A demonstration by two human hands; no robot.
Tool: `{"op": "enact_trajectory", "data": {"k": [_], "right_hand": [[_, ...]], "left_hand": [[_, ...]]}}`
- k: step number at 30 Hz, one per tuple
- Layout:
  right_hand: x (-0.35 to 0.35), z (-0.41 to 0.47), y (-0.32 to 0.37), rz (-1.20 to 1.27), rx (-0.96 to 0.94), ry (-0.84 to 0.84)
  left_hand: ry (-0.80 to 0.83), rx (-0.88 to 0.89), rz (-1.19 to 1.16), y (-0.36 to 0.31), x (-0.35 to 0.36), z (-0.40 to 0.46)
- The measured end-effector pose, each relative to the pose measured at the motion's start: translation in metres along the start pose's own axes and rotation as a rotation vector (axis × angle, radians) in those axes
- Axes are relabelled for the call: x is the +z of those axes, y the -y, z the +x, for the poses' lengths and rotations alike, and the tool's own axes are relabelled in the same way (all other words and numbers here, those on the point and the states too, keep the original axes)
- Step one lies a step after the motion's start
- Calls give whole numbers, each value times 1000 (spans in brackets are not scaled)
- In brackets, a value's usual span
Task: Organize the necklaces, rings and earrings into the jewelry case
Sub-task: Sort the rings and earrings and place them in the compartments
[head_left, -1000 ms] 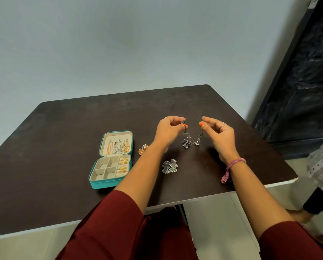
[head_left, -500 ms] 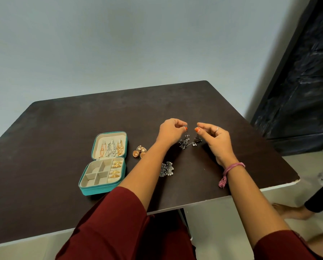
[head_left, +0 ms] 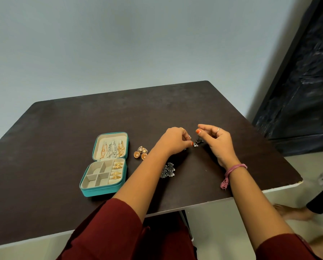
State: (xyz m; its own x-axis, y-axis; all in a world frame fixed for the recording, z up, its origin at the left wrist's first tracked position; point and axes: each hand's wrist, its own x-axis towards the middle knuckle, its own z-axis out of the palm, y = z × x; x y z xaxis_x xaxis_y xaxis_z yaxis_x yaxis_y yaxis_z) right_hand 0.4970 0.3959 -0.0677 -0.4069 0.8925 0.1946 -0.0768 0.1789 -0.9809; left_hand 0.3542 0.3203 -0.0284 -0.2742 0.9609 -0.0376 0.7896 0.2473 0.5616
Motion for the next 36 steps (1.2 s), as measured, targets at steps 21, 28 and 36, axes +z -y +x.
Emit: {"op": "enact_trajectory", "data": {"k": [21, 28, 36], "right_hand": [[-1, 0, -2, 8, 1, -10], [0, -2, 3, 41, -7, -21], [1, -5, 6, -15, -44, -8]], "left_hand": [[-77, -161, -582, 0, -6, -7], [-56, -279, -818, -4, -8, -6], [11, -286, -842, -7, -13, -6]]}}
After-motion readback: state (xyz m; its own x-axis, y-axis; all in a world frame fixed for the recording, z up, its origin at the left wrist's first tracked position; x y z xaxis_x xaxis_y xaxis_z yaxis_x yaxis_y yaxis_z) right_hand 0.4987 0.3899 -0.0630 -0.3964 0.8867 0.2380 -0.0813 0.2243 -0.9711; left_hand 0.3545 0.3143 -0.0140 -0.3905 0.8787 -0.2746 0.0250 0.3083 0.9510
